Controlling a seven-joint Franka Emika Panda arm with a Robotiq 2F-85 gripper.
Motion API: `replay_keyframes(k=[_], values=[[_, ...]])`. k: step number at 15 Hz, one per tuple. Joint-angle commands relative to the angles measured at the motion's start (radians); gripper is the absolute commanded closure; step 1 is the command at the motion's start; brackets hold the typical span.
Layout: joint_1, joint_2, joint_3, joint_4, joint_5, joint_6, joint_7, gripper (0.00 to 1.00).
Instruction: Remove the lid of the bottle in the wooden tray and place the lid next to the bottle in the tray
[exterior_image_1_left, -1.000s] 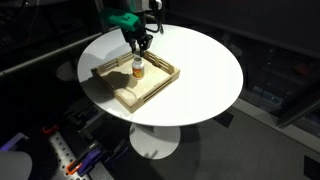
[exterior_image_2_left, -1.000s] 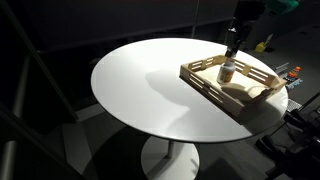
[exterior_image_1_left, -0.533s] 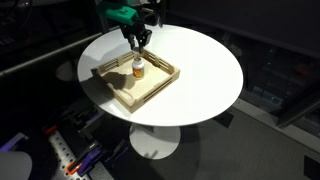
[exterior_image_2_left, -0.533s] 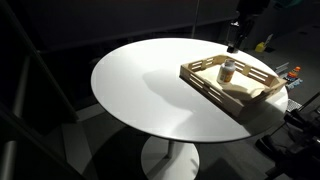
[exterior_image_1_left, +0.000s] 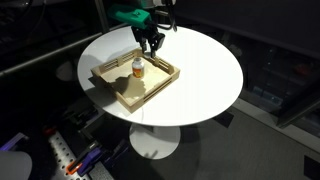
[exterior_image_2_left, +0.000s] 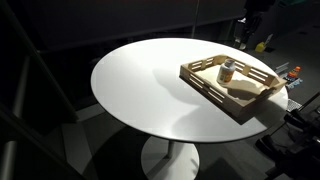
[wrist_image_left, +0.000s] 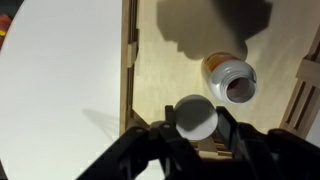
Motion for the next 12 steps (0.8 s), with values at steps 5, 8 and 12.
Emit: replay_keyframes(k=[5, 8, 12], values=[[-0.023, 0.121, -0.020, 0.095, -0.008, -0.007, 0.036, 0.59], [-0.026, 0.166, -0.021, 0.119, -0.003, -0.010, 0.040, 0.59], [-0.025, 0.200, -0.017, 0.121, 0.001, -0.012, 0.039, 0.61]])
